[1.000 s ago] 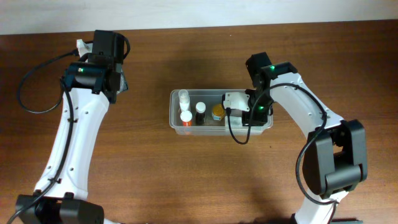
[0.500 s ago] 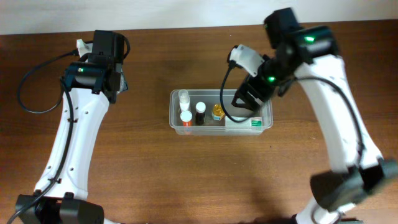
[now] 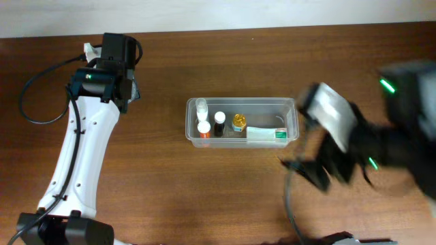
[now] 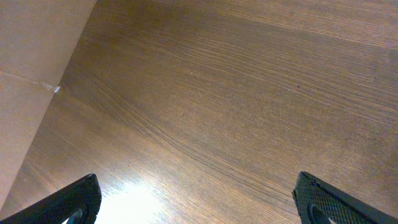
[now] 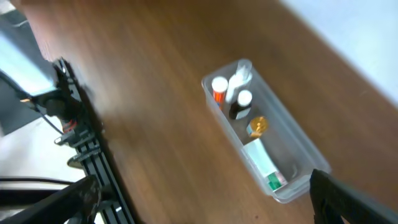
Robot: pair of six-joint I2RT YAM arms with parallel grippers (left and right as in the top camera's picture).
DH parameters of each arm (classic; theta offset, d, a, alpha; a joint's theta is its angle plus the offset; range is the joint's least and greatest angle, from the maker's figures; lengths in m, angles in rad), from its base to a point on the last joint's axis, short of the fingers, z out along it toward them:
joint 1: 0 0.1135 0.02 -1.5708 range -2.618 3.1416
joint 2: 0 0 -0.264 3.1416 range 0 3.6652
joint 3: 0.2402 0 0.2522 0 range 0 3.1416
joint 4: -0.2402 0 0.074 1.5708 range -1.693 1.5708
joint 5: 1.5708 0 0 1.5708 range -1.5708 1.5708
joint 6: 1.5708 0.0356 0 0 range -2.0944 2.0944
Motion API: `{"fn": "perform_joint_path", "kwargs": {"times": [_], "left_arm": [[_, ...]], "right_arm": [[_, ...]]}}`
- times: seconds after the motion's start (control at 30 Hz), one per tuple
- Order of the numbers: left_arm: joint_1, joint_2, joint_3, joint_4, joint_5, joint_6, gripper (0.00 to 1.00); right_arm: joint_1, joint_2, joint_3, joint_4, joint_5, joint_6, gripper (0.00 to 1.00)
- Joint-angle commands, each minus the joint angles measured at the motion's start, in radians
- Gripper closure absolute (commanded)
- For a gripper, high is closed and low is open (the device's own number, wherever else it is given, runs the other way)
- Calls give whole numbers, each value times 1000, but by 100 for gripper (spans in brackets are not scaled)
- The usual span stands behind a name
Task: Pack container
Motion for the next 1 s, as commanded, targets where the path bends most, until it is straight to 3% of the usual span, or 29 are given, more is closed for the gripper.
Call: {"fn": "perform_joint_path", "kwargs": {"times": [0.0,0.17,0.6,0.97], "left_arm": [[3,-24,16,-2,-14,1,1],[3,-24,16,-2,-14,1,1],[3,-24,16,-2,-14,1,1],[3,-24,16,-2,-14,1,1]], "right_arm": [[2,-153,13,-6,-23,52,2],[2,-362,13,-6,-23,124,2],[3,-797,13,-6,-24,126,2],[11,-965,16,-6,-38,127,2]]}}
